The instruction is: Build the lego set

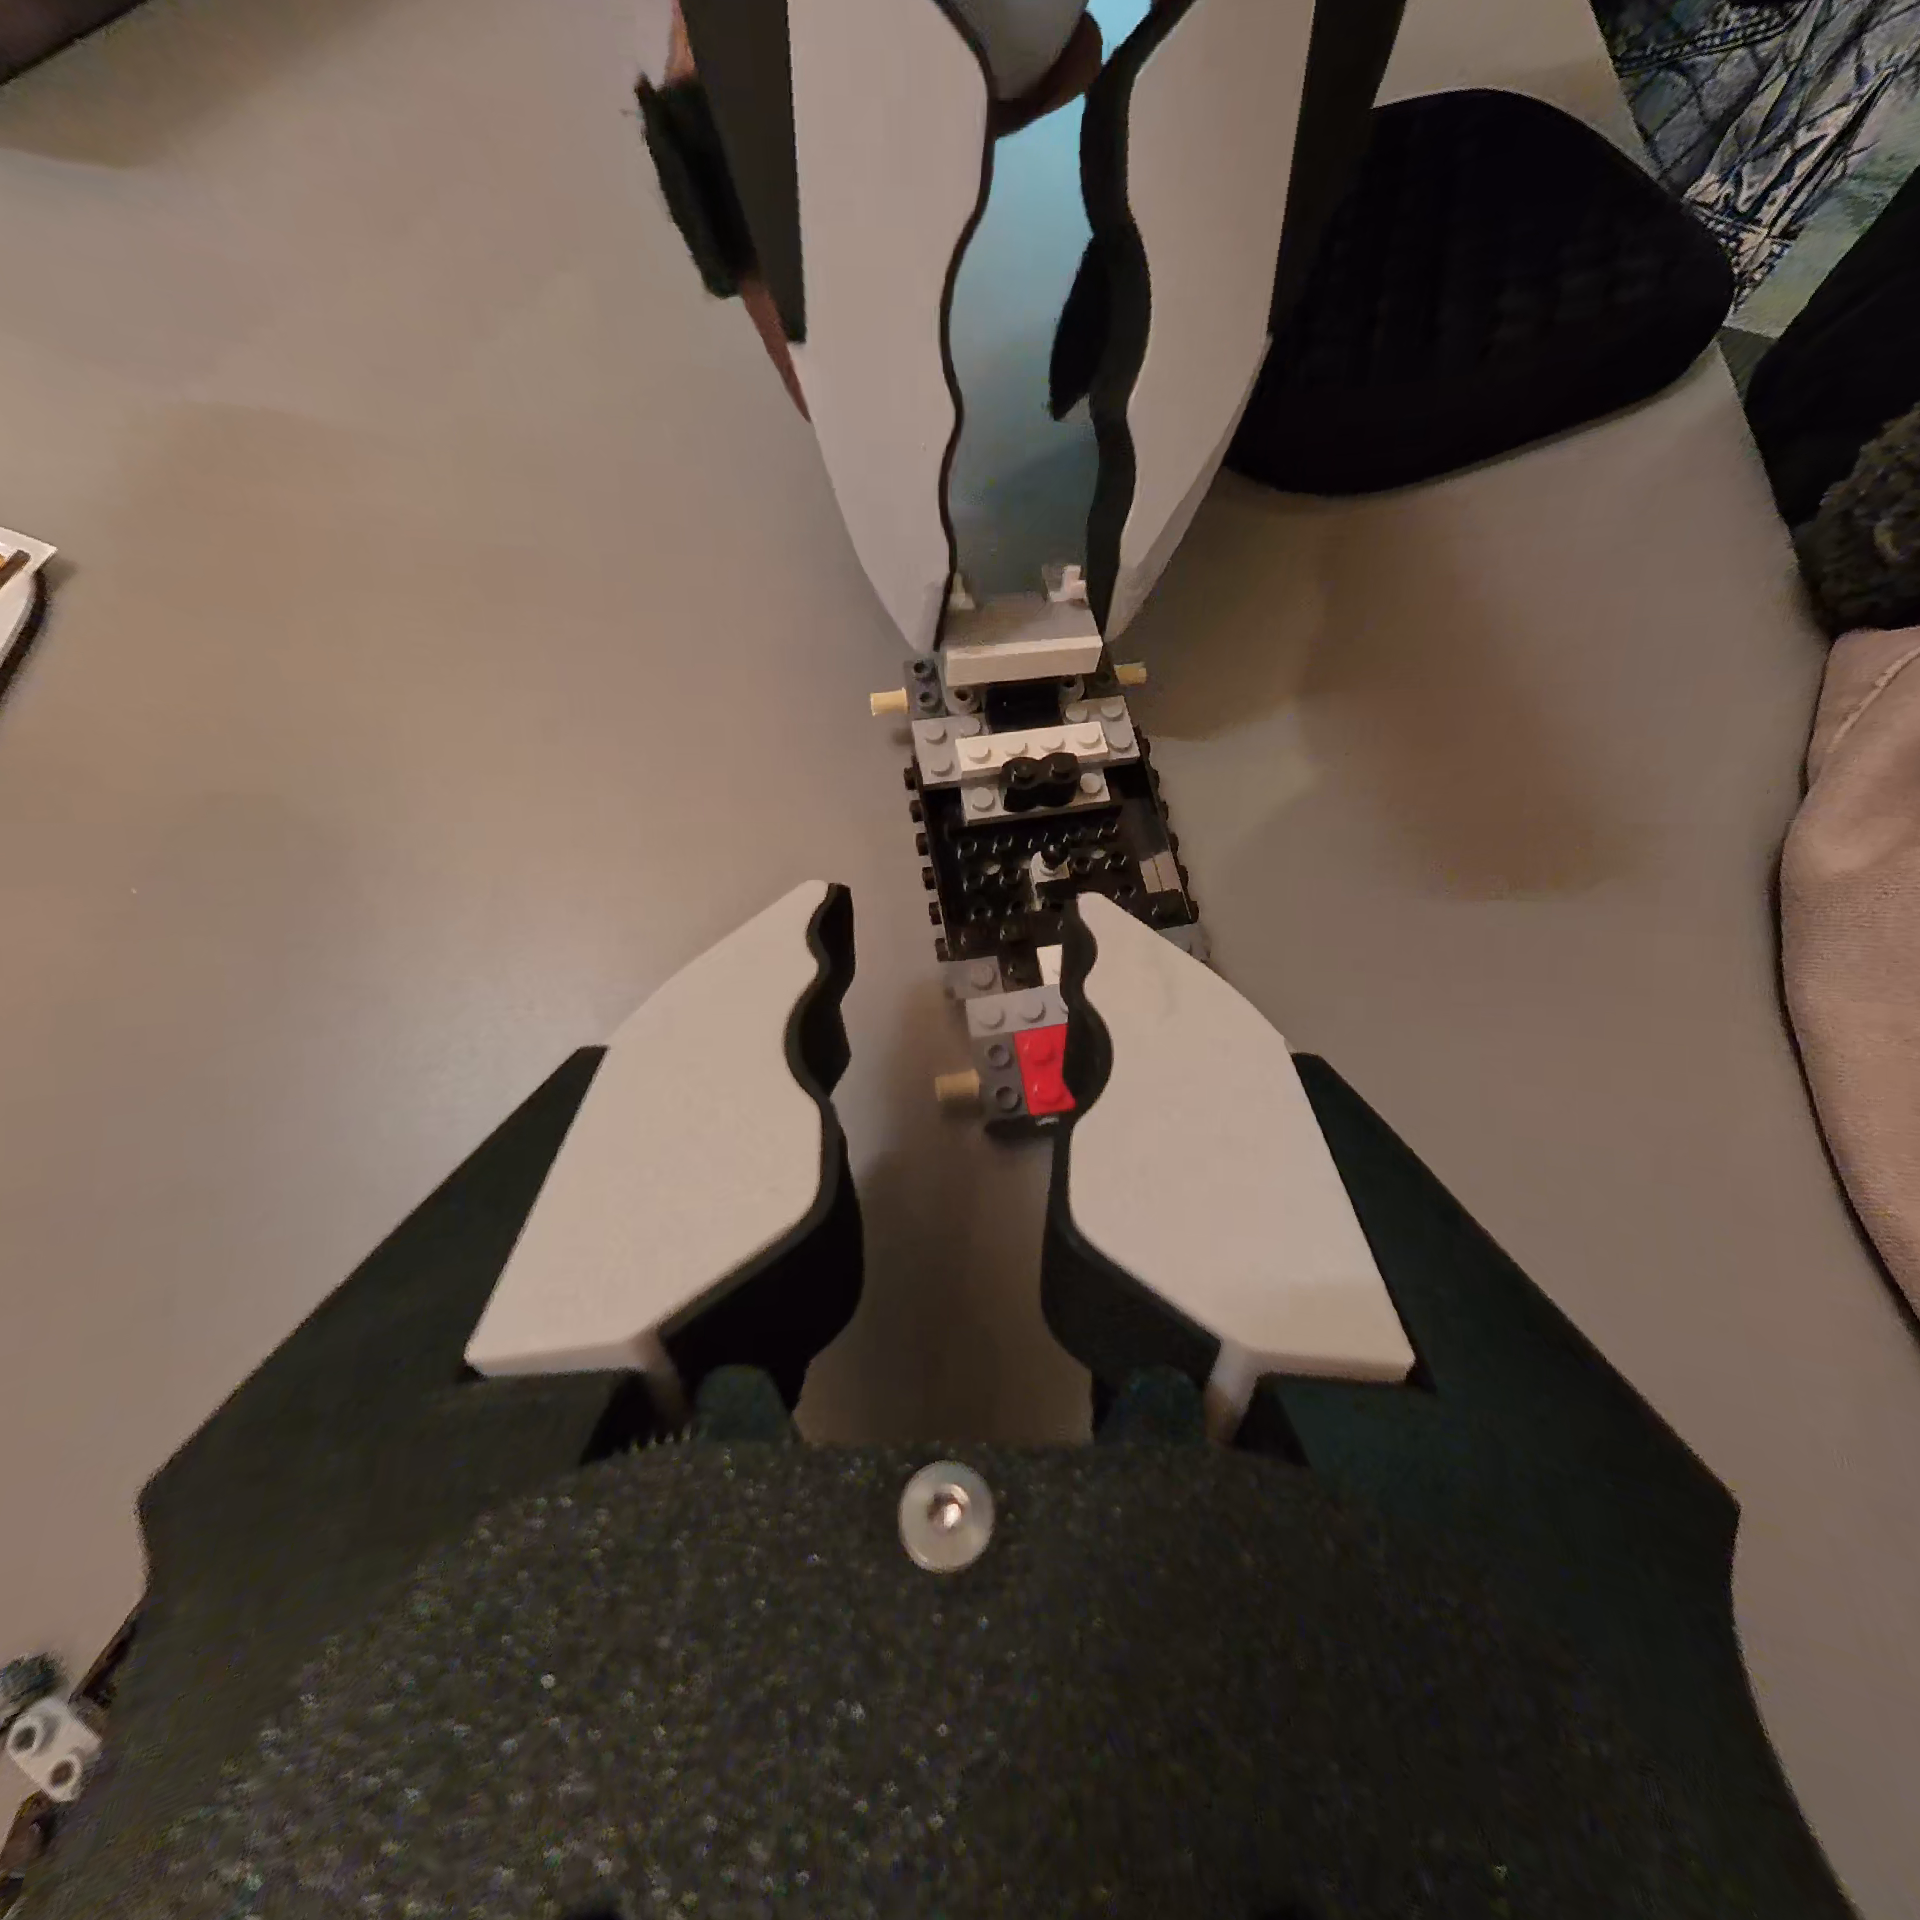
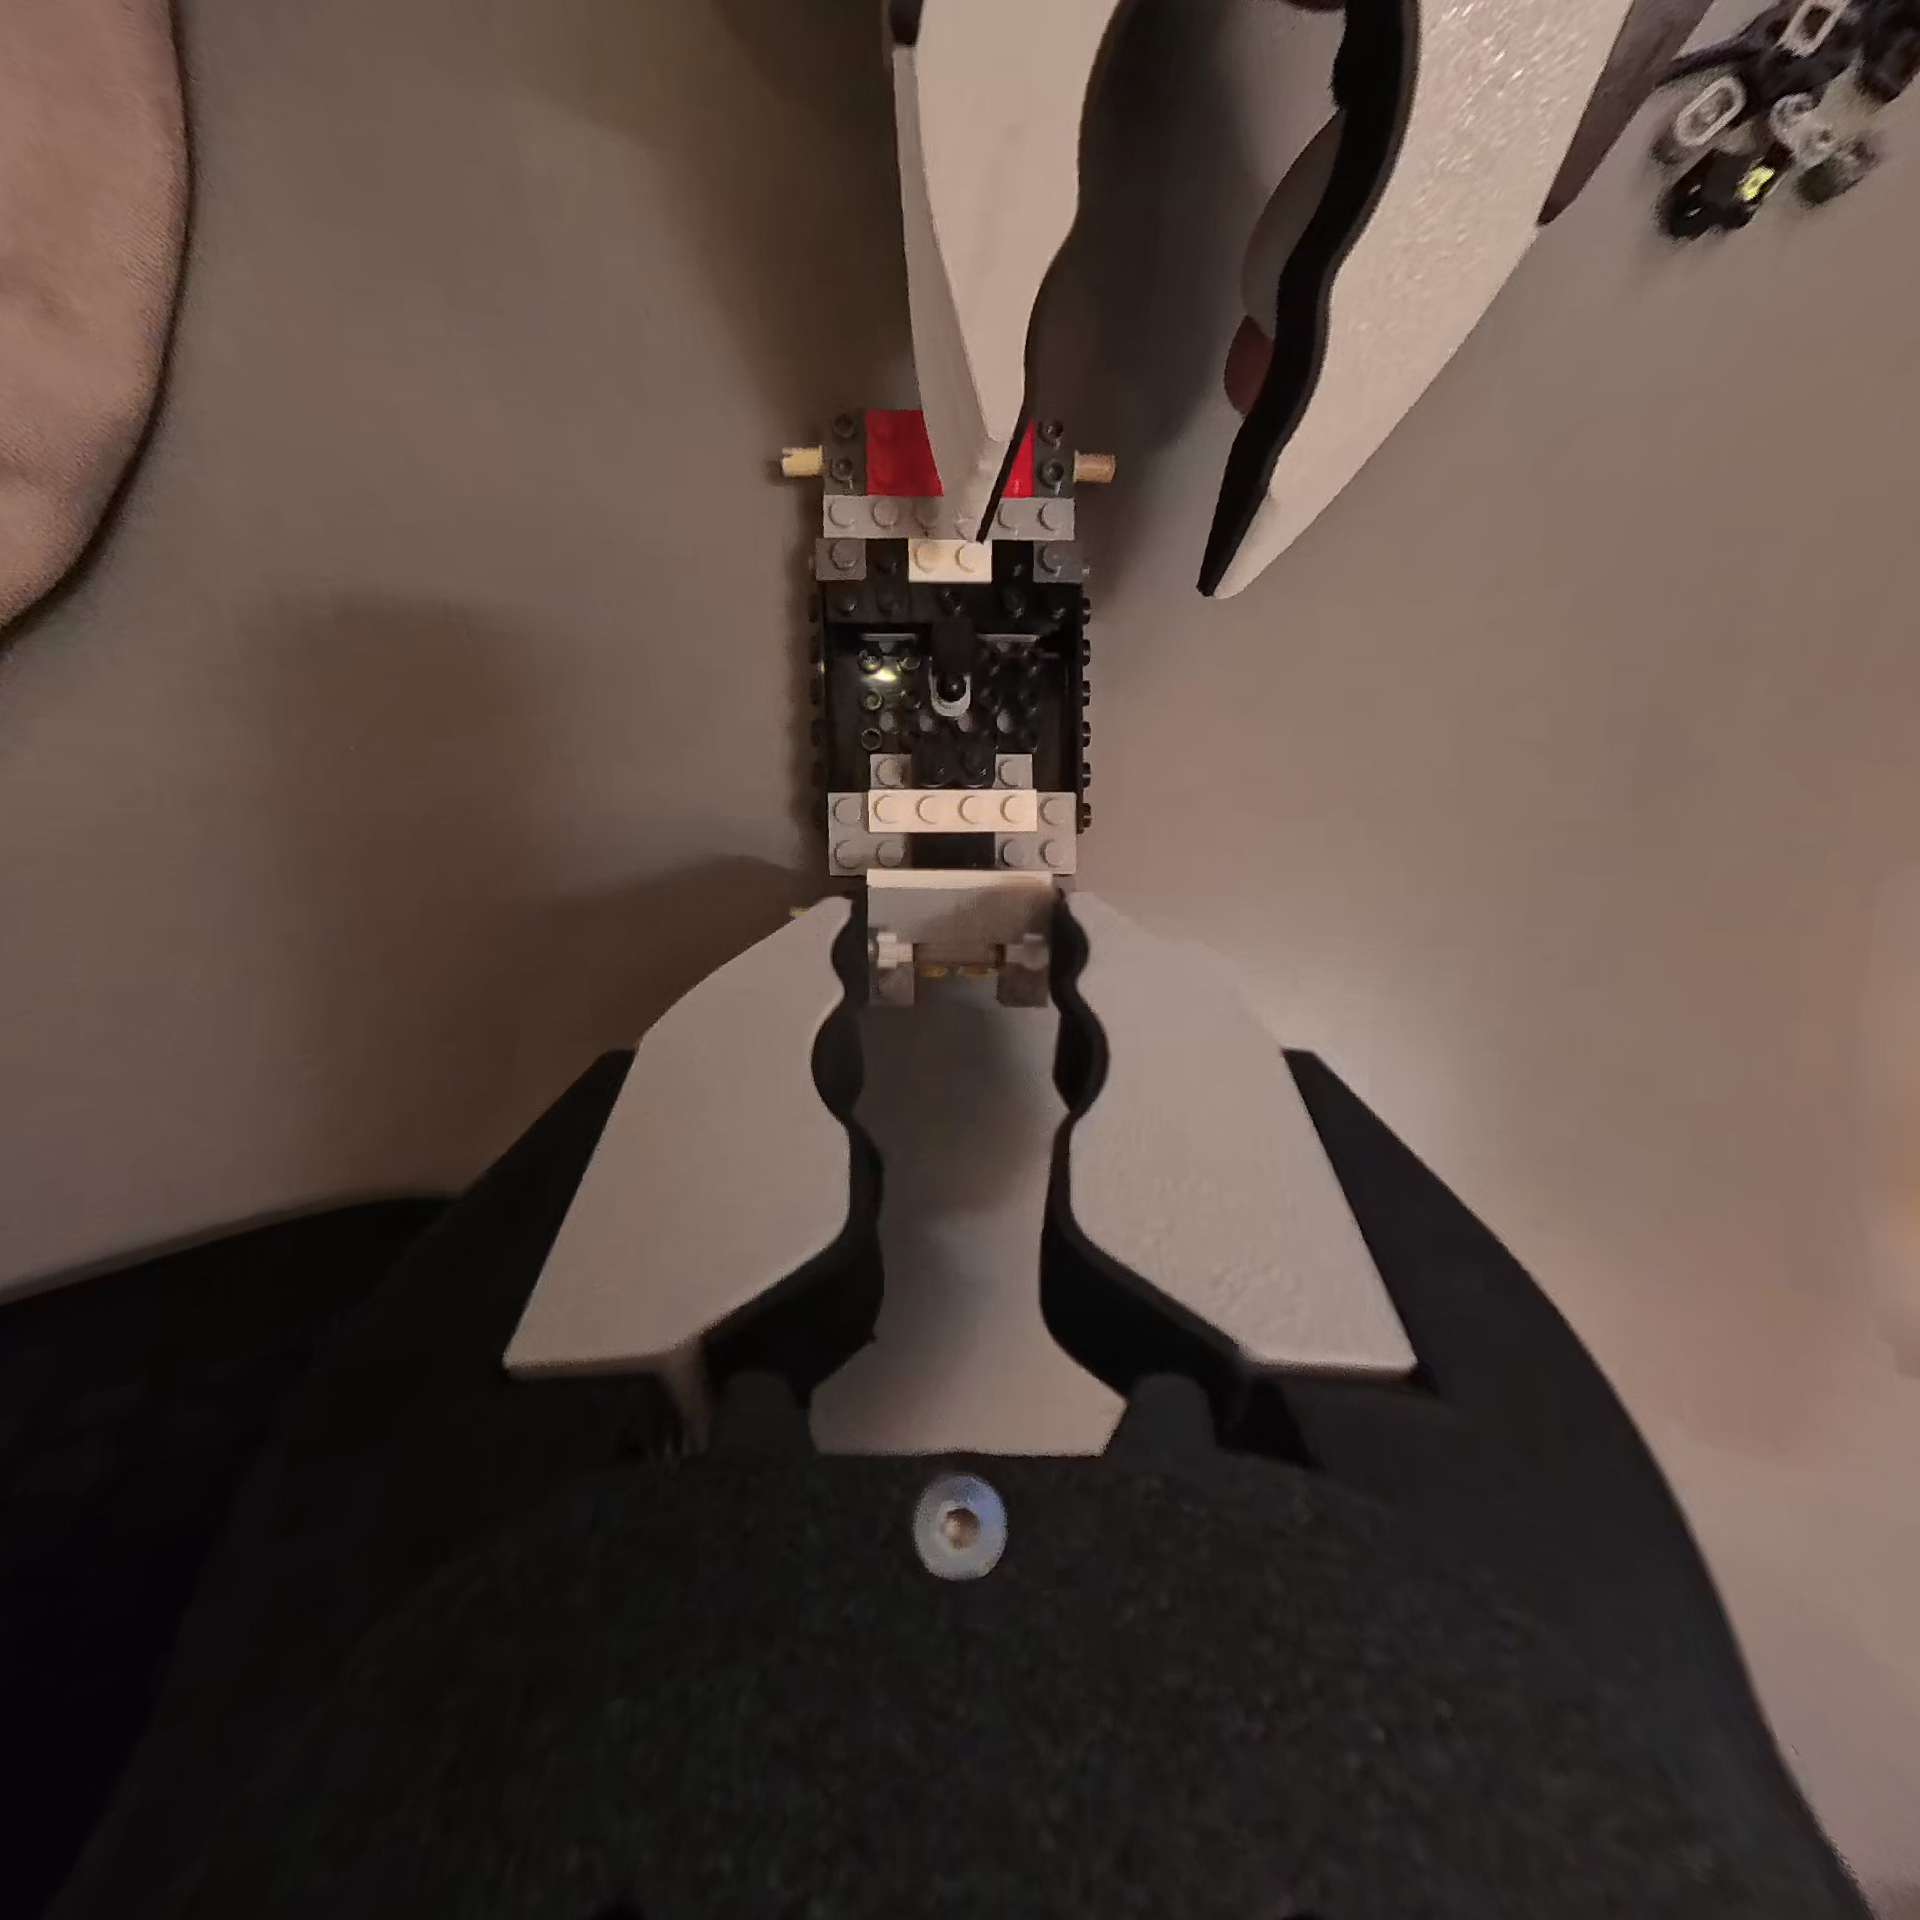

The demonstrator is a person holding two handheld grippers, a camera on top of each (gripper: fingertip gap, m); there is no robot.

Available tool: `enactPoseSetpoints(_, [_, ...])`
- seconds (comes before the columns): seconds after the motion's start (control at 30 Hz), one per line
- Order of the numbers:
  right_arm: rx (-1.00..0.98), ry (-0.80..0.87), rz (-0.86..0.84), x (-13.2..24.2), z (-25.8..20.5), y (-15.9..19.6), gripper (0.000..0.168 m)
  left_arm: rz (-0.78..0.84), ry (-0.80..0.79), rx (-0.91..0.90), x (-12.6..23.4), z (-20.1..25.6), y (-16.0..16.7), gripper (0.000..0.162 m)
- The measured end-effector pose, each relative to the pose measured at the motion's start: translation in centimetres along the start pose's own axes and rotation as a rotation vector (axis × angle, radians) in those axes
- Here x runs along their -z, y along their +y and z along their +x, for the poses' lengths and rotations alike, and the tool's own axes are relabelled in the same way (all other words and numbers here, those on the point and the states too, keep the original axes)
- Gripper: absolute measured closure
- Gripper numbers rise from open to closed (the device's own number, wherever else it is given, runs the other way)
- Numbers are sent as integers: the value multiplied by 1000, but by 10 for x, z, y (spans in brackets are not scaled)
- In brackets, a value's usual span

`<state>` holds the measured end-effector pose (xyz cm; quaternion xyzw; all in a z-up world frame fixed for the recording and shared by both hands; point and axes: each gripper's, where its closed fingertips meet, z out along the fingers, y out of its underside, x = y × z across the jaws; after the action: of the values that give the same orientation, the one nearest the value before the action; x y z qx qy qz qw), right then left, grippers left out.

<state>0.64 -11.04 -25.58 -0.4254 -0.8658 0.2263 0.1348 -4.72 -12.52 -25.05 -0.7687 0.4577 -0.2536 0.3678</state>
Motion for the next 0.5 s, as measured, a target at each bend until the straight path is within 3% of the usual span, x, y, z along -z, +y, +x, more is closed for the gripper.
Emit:
enactPoseSetpoints(0.2, [1,-2,-74,0,2,3,136,-2,5,-5,1,0,1,124])
enactPoseSetpoints(0.5, [78,-63,-324,2,3,10,136,-7,11,-9,0,2,2,124])
